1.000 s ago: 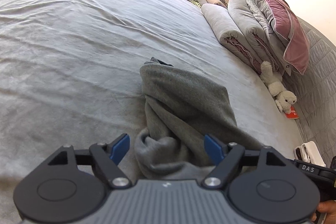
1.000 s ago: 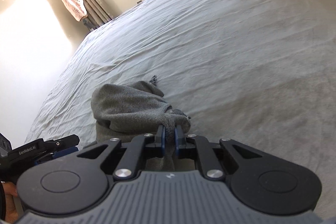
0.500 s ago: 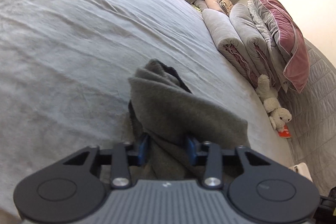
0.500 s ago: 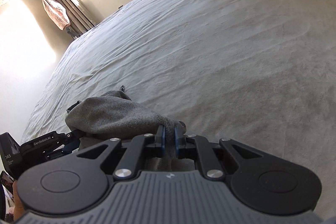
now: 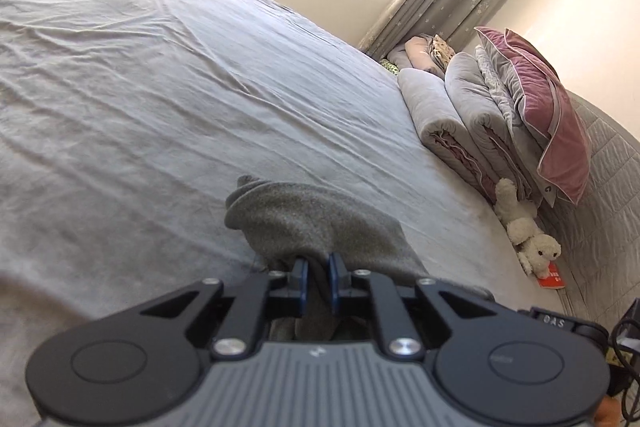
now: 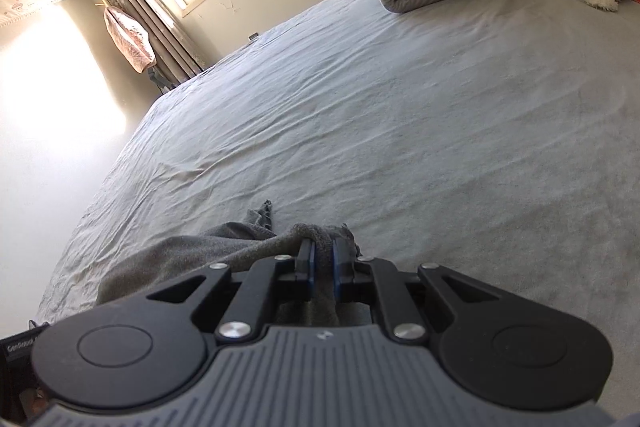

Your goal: Fold clothes

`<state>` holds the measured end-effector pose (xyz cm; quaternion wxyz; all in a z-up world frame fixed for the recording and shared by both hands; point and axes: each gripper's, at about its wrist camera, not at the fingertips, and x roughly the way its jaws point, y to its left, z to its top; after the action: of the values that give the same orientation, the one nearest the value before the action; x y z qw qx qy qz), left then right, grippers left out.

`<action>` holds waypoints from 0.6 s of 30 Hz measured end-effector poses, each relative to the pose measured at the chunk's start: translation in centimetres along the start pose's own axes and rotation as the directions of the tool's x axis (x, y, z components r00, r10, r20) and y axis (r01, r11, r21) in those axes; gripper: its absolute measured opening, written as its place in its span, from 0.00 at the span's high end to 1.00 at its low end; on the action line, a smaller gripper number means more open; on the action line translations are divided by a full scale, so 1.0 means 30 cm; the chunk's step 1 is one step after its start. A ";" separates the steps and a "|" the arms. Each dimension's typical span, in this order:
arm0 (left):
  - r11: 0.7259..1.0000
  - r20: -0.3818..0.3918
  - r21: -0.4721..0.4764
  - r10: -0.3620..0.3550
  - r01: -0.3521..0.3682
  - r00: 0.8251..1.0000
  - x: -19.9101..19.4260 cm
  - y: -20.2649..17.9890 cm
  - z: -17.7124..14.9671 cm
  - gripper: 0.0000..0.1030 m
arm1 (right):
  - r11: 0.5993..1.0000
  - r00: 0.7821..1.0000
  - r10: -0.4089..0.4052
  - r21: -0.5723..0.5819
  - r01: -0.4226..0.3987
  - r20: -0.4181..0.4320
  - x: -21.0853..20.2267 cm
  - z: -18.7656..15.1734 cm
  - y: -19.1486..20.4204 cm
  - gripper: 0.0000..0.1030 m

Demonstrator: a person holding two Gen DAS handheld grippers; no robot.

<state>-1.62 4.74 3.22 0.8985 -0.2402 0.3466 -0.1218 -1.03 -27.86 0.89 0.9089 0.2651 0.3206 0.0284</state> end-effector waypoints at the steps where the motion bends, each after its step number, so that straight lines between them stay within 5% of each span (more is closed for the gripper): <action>1: 1.000 -0.004 0.013 0.001 -0.001 1.000 -0.019 -0.002 -0.008 0.90 | 1.000 1.000 0.003 -0.004 -0.003 0.002 0.007 0.002 0.011 0.90; 8: 0.993 -0.094 0.117 0.018 -0.007 0.995 -0.069 0.013 -0.070 0.90 | 0.998 1.000 0.011 -0.060 -0.011 -0.007 0.039 -0.009 0.077 0.90; 18: 0.987 -0.259 0.159 0.037 0.005 0.965 -0.027 0.075 -0.143 0.90 | 0.991 0.991 -0.048 -0.128 0.032 -0.123 0.098 -0.071 0.079 0.90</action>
<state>-5.02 5.47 -0.26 0.8621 -0.1474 0.4532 -0.1721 0.30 -24.19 -0.99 0.9022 0.1983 0.3802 0.0469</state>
